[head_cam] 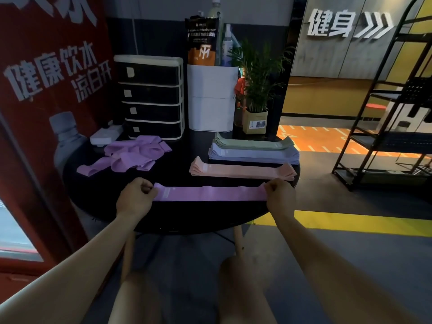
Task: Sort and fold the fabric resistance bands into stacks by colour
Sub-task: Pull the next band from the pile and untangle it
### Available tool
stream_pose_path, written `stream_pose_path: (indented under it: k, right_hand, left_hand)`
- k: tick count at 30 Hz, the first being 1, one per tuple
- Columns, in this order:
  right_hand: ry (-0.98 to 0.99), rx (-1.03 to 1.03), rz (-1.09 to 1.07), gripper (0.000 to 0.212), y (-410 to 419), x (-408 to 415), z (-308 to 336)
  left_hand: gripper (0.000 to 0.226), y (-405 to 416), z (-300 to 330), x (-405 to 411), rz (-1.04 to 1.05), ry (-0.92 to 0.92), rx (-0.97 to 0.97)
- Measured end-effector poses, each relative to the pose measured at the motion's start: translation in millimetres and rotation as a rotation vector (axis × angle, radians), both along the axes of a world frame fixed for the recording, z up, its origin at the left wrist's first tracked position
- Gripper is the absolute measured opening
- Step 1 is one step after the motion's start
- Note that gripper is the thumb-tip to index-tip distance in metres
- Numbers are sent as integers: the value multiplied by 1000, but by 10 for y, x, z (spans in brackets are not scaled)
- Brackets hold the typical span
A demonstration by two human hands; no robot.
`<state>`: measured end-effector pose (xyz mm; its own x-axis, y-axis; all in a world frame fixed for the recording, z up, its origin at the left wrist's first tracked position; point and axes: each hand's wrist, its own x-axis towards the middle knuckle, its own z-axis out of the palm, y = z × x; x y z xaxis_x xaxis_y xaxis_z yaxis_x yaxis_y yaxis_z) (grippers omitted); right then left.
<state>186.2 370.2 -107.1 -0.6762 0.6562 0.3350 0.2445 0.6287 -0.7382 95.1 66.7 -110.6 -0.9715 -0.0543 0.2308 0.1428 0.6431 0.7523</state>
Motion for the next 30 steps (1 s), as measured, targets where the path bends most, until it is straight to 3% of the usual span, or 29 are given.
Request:
stream_pose_path:
  k: [6, 16, 20, 26, 30]
  right_hand:
    - [19, 42, 36, 25, 17, 27, -47]
    - [50, -55, 9, 18, 16, 37, -57]
    - [101, 48, -36, 26, -155, 1, 39]
    - [-58, 303, 505, 38, -677, -135, 45]
    - [-127, 361, 582, 39, -745, -166, -44]
  left_hand:
    - [22, -3, -65, 0, -4, 95, -8]
    - [19, 1, -69, 19, 1, 111, -57]
    - [26, 13, -58, 57, -41, 161, -22]
    - [33, -6, -57, 62, -242, 189, -30]
    - [42, -40, -76, 55, -372, 153, -42]
